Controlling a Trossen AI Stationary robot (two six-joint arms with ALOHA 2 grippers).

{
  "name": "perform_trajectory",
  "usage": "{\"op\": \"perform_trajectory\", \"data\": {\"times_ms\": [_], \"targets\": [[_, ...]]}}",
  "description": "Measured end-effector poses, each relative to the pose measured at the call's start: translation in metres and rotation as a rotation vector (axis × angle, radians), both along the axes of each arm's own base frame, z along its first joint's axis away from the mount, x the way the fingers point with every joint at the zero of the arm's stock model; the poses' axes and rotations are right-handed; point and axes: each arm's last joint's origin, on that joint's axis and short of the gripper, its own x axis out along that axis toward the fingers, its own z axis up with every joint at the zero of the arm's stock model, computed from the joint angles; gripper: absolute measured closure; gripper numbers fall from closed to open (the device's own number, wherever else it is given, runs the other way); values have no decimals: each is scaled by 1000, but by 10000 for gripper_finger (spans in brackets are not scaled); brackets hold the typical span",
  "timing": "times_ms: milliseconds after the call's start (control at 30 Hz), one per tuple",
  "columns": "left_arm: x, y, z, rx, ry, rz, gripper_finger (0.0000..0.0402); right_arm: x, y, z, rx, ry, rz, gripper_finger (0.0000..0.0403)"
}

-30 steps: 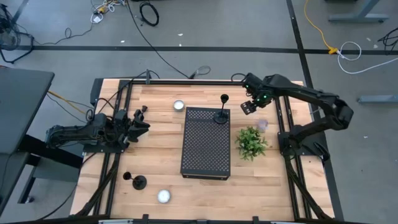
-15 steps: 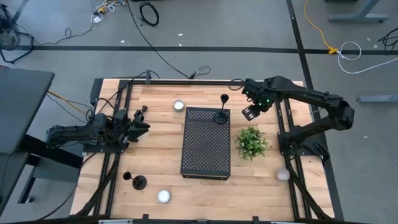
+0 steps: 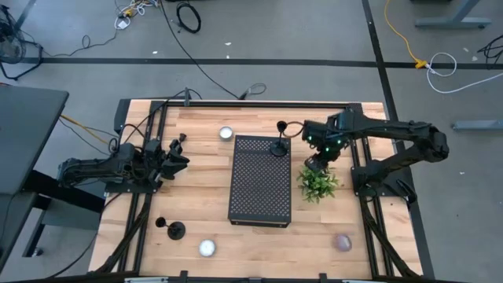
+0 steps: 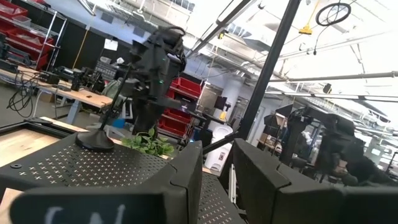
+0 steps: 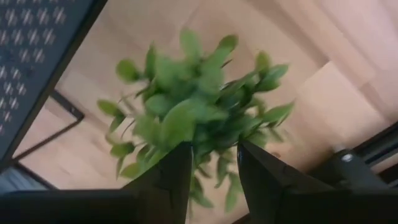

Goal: Pick & Place candle stick holders
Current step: Put the right white candle on the shelf

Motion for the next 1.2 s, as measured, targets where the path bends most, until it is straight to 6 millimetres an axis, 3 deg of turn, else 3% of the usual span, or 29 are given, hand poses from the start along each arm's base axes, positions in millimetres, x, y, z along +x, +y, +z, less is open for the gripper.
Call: {"op": "perform_trajectory", "data": {"times_ms": [233,733,1200], "targets": [[0,0,0,0,0,0,307,3,40,0,11,11,53,275],[0,0,0,1,0,0,307,0,105,1,55,-35,61,275],[0,0,0,0,0,0,307,-25,176,4,103,-87,-18,276]]}}
